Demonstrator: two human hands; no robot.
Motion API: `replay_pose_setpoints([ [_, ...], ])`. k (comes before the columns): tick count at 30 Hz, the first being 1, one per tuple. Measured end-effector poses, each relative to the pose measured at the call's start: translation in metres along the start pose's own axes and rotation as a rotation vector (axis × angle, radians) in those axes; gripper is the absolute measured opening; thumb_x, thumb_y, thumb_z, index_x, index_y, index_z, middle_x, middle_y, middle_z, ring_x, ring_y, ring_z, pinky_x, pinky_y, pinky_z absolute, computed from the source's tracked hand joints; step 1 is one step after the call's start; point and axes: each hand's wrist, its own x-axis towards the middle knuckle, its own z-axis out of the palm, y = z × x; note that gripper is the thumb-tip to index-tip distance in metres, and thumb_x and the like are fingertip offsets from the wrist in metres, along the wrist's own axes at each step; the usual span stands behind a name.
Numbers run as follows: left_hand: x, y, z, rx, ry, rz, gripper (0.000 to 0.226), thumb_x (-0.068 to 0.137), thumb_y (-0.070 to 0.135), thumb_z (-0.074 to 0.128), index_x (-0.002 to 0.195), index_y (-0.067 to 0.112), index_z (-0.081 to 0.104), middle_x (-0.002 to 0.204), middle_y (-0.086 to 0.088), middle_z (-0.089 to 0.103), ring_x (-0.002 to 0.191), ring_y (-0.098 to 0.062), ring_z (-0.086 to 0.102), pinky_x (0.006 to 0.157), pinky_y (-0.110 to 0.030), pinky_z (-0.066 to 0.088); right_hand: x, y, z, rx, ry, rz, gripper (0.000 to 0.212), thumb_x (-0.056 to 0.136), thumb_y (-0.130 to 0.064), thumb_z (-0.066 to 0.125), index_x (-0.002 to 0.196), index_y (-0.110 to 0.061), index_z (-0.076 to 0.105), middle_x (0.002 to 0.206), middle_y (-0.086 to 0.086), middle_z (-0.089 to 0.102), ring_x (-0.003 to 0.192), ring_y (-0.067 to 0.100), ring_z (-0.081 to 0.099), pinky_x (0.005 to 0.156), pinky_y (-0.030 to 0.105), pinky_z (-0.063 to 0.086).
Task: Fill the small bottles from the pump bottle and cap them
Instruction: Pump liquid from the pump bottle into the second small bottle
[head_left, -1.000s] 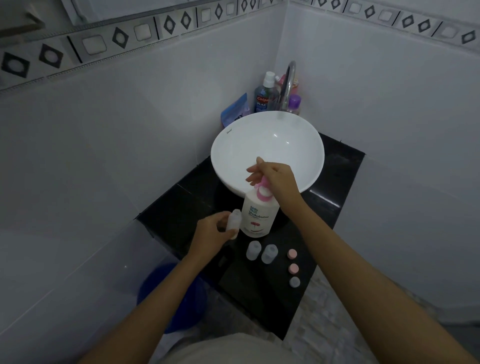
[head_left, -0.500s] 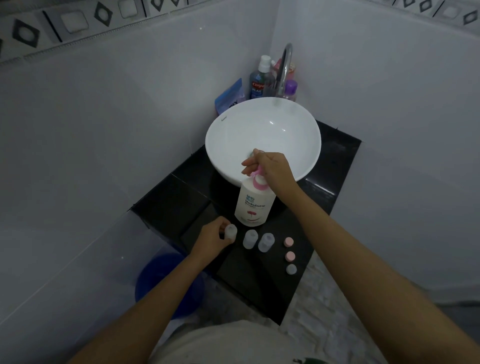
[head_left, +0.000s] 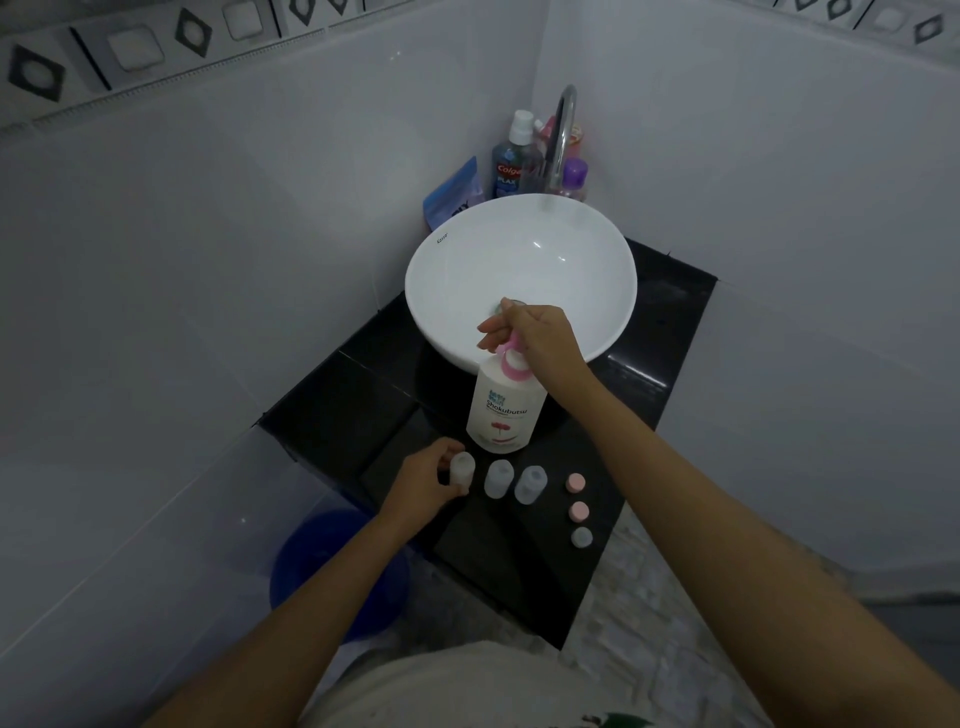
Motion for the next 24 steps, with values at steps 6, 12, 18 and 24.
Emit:
replay_pose_setpoints([
  [6,-0.008,0.005,0.002,0.065,0.069,0.100,0.067,0.065,0.023,0.084,0.125,0.023,0.054,0.115,0.015,0.052,0.108,-0.002,0.048,0.086,-0.009,0.034,0.000,0.000,0.000,0.016,-0.011,0.012,0.040,0.098,-0.020,0.042,0.086,0.008,0.069,0.075,0.023,0.067,0.069,0.023,0.063,0.079,0.025,0.050],
  [12,-0.004,0.032,0.003,0.376,0.156,0.380,0.054,0.067,0.042,0.078,0.116,0.025,0.063,0.112,0.009,0.065,0.109,-0.011,0.049,0.094,-0.027,0.030,0.000,0.000,0.001,0.043,-0.012,0.009,0.039,0.098,-0.017,0.042,0.085,0.009,0.069,0.074,0.024,0.066,0.073,0.028,0.063,0.083,0.033,0.050],
  [18,0.002,0.043,0.006,0.562,0.039,0.387,0.056,0.068,0.056,0.067,0.119,0.032,0.061,0.111,0.015,0.063,0.109,-0.009,0.045,0.087,-0.018,0.012,0.000,0.001,0.001,0.045,-0.012,0.029,0.039,0.098,-0.019,0.043,0.086,0.008,0.069,0.070,0.018,0.066,0.070,0.024,0.063,0.080,0.030,0.050],
  [24,0.003,0.045,0.007,0.573,0.030,0.357,0.039,0.069,0.051,0.066,0.104,0.034,0.063,0.110,0.014,0.062,0.107,-0.010,0.044,0.086,-0.021,0.014,0.000,0.000,0.001,0.035,-0.008,0.032,0.039,0.098,-0.019,0.043,0.086,0.007,0.069,0.070,0.015,0.067,0.070,0.024,0.063,0.081,0.033,0.050],
])
